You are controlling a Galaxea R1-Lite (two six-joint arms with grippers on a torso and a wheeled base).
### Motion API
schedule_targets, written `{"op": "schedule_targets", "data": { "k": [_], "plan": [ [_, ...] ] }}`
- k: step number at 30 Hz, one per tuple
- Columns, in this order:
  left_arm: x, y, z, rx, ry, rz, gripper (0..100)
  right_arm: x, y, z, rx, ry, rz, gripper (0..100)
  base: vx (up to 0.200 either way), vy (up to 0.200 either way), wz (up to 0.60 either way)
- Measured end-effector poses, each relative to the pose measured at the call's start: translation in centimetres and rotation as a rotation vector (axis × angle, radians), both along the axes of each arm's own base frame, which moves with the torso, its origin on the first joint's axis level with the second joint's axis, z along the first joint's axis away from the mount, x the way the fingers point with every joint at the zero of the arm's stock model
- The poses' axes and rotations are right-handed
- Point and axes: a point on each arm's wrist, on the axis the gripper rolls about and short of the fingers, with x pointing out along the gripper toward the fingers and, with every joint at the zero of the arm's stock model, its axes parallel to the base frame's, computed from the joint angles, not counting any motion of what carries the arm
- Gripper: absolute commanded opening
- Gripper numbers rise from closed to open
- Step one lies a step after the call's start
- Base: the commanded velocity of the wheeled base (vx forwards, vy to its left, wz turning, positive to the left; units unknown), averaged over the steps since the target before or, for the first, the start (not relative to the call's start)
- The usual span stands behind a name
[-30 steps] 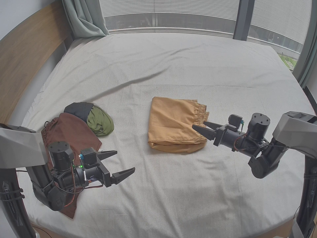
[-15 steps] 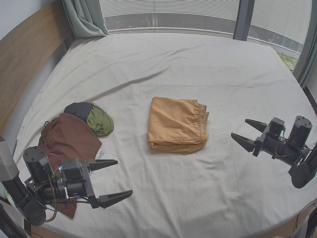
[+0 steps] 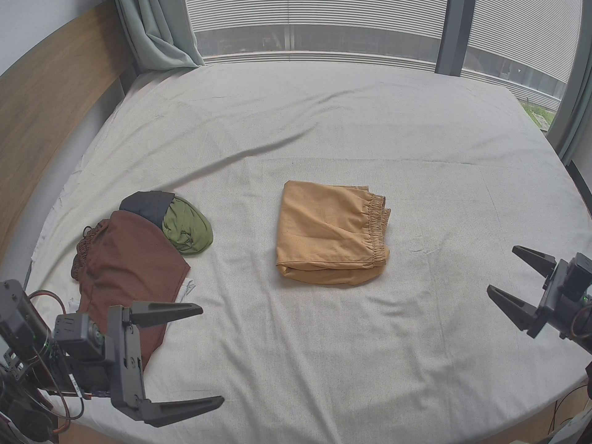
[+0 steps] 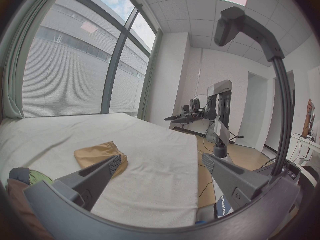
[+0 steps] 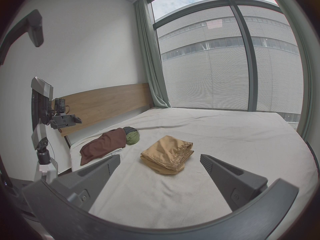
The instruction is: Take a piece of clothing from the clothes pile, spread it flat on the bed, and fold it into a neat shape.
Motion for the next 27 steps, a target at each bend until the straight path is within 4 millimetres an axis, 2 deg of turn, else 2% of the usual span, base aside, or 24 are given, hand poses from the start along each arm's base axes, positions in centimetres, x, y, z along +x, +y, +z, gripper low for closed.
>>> {"op": "schedule_targets", "data": {
  "k": [8,20,27],
  "plan": [
    [-2.0,0.8,1.5,-0.027,-0.042,0.054,100,-4.4,-0.2,0.4,0.002,0.038,0.030,100,0.000,0.000,0.00],
    [-4.1,2.5,1.2,0.031,0.027,0.246,100,-12.1,-0.5,-0.6,0.068,0.033,0.039,100,0.000,0.000,0.00],
    [-7.2,3.9,0.9,0.053,0.044,0.295,100,-15.5,-0.7,-1.9,0.117,-0.015,0.039,100,0.000,0.000,0.00]
  ]
}}
